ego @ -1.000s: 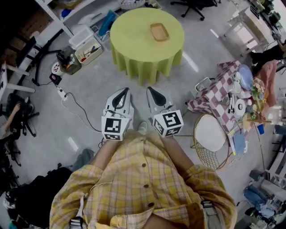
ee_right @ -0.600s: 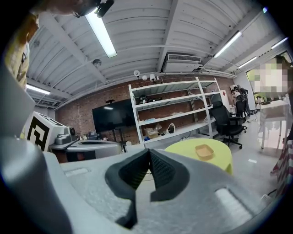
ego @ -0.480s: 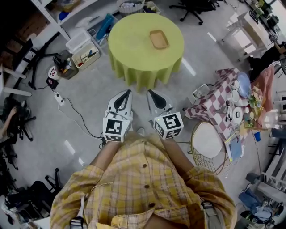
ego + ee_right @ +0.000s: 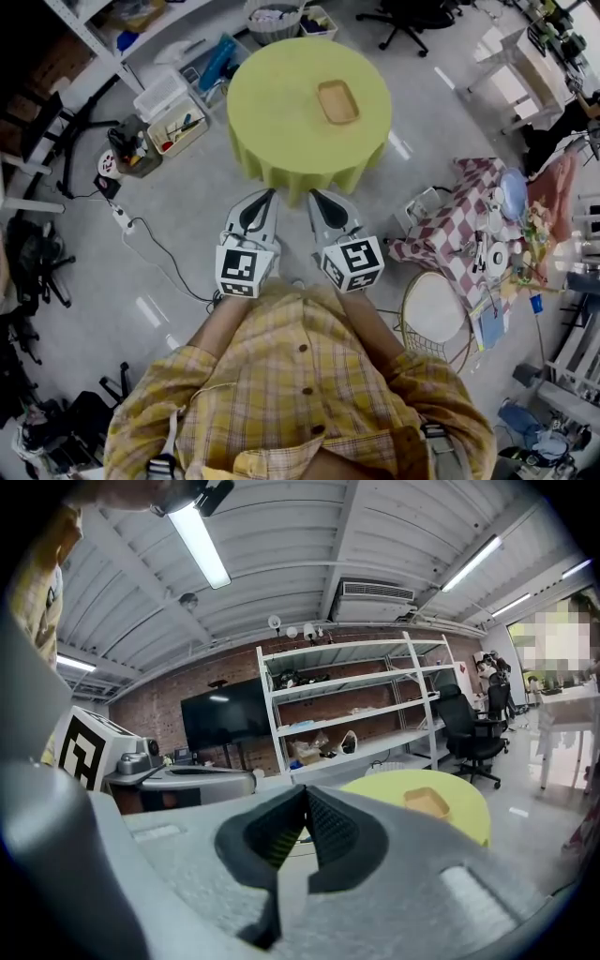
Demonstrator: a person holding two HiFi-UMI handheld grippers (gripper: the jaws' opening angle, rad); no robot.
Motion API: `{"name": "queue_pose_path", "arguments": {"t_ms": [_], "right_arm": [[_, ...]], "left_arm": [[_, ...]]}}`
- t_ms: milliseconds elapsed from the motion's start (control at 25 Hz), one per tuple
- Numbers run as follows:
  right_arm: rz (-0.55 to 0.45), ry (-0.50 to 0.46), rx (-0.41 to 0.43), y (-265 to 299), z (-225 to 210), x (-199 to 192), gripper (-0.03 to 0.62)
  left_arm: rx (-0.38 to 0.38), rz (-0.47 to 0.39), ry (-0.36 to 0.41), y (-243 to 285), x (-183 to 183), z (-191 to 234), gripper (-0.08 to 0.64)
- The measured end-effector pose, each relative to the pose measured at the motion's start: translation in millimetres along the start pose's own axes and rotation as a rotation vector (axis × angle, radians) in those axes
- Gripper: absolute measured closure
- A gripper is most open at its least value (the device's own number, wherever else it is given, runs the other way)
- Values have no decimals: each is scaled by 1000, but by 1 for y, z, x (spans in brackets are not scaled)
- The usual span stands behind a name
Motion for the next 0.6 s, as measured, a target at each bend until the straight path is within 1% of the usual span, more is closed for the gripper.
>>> {"name": "queue_pose_path", "arguments": {"t_ms": [200, 360, 600], "right_arm": [[3, 8, -9, 35, -12, 18, 594], [14, 7, -22, 61, -15, 32, 594], [33, 9, -57, 94, -18, 44, 594]], "left_arm": [[-31, 14, 14, 26, 11, 26, 557], [-39, 28, 9, 39, 20, 55, 557], [-78, 39, 9, 57, 24, 84, 557]]}}
Point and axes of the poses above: the fingertips, and each gripper's own axes: y forward along the fingers, z to its left, x out of its top, the point moved 1 cm from there along -y, backward along the fingers, and after that the axes turned 7 degrees about z, right-handed, at the moved point
